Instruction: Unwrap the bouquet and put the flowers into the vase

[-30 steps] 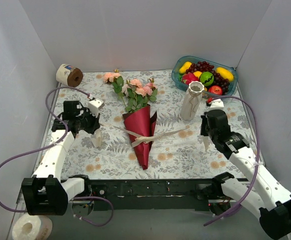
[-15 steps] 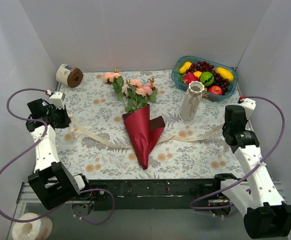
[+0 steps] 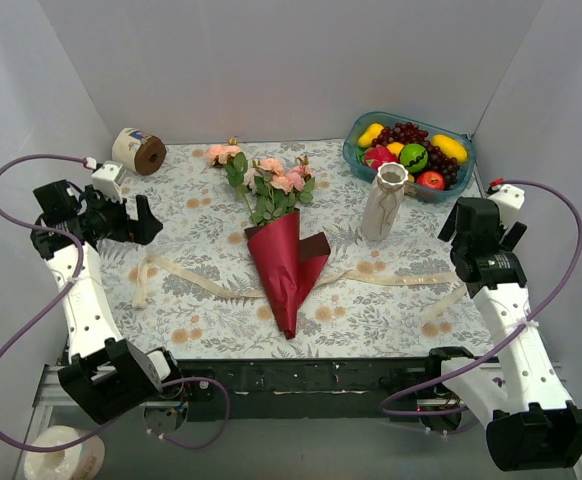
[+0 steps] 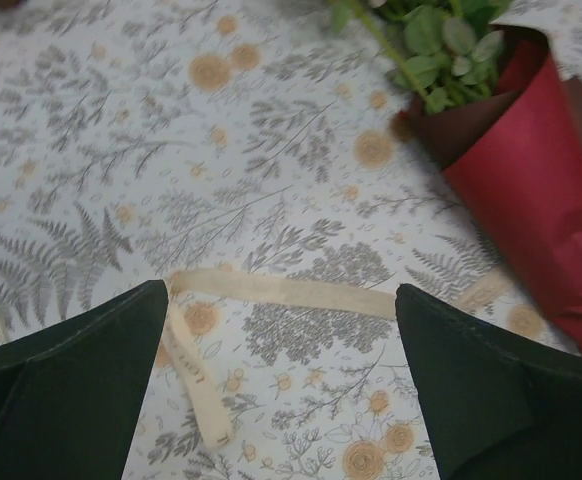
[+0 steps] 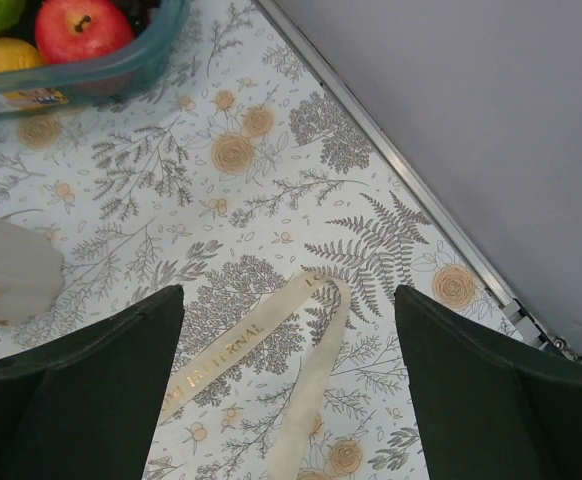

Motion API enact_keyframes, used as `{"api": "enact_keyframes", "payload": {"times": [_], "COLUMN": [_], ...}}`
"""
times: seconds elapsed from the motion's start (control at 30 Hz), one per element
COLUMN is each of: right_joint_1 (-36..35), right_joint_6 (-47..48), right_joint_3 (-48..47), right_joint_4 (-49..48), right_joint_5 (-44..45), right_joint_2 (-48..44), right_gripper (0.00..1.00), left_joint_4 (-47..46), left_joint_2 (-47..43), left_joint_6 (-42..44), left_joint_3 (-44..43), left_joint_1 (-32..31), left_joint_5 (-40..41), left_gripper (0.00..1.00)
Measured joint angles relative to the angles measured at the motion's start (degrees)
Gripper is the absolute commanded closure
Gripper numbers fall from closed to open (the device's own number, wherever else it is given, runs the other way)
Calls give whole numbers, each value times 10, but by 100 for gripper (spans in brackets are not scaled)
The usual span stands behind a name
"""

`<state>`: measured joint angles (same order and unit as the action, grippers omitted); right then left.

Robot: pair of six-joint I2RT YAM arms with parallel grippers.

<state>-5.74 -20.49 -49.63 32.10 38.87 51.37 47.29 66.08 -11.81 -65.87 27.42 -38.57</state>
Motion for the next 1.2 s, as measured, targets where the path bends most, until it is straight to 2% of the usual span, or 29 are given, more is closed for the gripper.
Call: {"api": "enact_keyframes", "payload": {"times": [0.13,0.3,0.4,0.47,0.67,0.9,1.2], "right_joint_1": [-3,-16,-25,-31,-37,-37,-42], "right_joint_6": [9,26,42,52,83,101,103], "right_joint_3": [-43,-77,-69,-54,15,26,26], "right_joint_4": [7,-1,-14,-26,-59,-73,-82], "right_joint_5": [-1,-42,-85,-112,-174,-209,-228], "right_joint_2": [-7,-28,-57,-74,-109,-115,-117], "right_gripper": [6,12,19,21,26,33,36], "left_joint_4": [26,-61,-84,-105,-173,-201,-209], "left_joint_2": [7,-18,24,71,195,315,358], "left_joint_6": [32,-16,-40,-46,-58,-47,-26], "left_joint_3": [-41,46,60,60,63,12,0], "left_joint_1": [-30,-193,-287,-318,-355,-364,-369], "left_joint_5": [-95,-100,-102,-104,-94,-111,-121], "left_gripper": [2,2,2,2,2,2,2]}}
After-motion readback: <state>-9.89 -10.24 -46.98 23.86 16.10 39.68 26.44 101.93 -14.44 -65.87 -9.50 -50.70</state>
